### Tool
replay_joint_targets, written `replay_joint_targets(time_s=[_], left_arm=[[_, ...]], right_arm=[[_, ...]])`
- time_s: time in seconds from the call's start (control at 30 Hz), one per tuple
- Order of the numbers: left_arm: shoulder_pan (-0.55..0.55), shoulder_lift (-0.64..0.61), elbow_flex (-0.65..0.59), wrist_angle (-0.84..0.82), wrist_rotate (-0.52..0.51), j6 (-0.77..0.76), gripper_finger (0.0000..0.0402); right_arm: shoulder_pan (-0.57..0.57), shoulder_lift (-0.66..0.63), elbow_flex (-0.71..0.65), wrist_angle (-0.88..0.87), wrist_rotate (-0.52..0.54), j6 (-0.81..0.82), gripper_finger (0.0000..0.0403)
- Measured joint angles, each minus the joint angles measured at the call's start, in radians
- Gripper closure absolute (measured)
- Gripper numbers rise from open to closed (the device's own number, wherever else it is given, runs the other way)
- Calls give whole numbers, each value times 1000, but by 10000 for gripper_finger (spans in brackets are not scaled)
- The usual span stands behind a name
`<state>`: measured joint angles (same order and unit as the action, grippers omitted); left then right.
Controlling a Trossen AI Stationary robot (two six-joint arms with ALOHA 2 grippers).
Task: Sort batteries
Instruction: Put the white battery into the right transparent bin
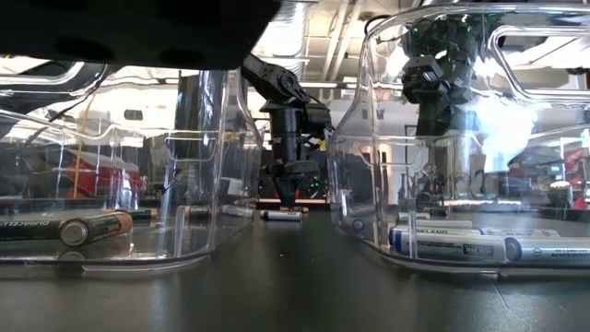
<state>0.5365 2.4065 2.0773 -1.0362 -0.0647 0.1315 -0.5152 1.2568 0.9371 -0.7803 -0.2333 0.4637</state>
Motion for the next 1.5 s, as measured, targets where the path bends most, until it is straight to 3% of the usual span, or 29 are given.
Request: replay_joint_targets(time_s=[1.1,1.5], left_arm=[[-2,-5,41,-38,-1,-80,363],[-49,-111,55,-49,0,-108,363]], right_arm=[[51,0,0,0,0,0,276],[40,0,0,-14,35,51,276]])
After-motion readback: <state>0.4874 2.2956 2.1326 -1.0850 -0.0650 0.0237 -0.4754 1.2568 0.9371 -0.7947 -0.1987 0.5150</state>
